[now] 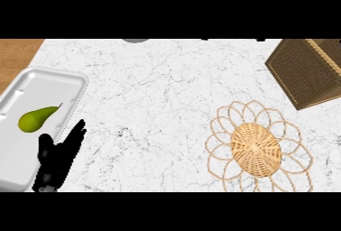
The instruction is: Pick the croissant from the placemat and place it in the basket
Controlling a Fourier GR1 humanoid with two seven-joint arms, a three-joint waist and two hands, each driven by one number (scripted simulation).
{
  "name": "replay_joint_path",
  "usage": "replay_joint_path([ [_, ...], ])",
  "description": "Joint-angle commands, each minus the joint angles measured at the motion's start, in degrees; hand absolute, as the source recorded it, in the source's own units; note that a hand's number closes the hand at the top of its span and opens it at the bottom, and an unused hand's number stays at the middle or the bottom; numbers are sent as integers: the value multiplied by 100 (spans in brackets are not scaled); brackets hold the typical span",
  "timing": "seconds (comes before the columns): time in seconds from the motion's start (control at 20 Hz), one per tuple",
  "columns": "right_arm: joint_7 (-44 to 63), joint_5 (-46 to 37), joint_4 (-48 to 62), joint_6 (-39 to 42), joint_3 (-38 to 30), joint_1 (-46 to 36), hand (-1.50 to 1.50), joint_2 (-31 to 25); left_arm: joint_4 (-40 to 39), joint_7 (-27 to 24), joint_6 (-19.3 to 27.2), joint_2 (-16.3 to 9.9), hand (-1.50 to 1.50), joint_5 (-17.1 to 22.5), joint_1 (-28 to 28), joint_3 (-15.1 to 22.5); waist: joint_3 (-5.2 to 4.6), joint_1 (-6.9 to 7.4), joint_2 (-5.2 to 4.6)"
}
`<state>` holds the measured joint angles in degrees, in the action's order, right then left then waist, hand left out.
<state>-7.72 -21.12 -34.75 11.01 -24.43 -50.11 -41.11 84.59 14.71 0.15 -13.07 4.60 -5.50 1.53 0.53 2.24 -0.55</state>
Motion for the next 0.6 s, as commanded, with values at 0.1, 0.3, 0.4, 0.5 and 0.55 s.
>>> replay_joint_path([
  [0.1, -744, -662, 740, -311, 429, -180, -150, -286, -250, 194, 41, 126, 0, -101, -49, 116, -40, 68, -60],
  [0.3, -1377, -669, 1217, -630, 274, -278, -150, -390, -413, 146, -55, 107, 0, -60, 81, 55, -37, 61, -71],
  [0.4, -1635, -597, 1447, -290, 178, -260, -150, -729, -95, 280, 93, 185, 0, -153, -109, 142, -36, 33, -42],
  [0.5, -1710, -537, 1599, -306, 85, -339, -150, -778, -269, 319, 30, 181, 0, -67, 57, 57, -37, 15, -43],
  [0.55, -1511, -487, 1646, -410, 22, -554, -150, -696, -745, -86, 57, 214, 0, -179, 195, 2, -43, 11, -57],
])
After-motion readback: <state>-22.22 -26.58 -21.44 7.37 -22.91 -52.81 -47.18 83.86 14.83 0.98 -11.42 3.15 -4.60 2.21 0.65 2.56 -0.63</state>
